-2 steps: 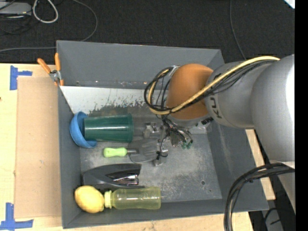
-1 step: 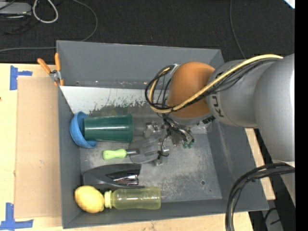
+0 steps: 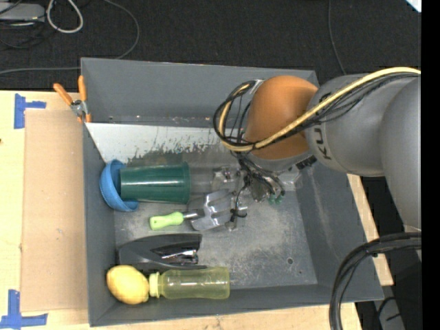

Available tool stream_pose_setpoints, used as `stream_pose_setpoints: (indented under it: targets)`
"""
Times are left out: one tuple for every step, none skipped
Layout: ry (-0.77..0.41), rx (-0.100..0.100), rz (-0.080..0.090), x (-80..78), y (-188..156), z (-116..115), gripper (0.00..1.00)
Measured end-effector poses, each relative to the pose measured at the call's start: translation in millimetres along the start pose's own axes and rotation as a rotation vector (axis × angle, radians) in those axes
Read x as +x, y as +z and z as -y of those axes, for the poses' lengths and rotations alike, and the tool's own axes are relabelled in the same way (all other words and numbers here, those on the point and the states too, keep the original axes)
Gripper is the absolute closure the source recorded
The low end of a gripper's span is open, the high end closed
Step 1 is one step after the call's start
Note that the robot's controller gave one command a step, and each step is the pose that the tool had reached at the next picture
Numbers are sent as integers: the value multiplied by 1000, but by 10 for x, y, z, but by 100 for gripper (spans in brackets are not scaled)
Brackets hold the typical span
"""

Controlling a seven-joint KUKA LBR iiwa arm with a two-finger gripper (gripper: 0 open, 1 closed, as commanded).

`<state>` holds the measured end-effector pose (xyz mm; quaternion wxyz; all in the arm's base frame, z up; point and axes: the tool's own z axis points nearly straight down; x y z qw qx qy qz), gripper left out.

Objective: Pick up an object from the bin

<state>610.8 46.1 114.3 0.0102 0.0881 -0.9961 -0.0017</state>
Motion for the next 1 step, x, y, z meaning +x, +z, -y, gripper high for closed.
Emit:
stream_pose_setpoints:
  targets:
    - [0,0,4,-4,-416,-6,100]
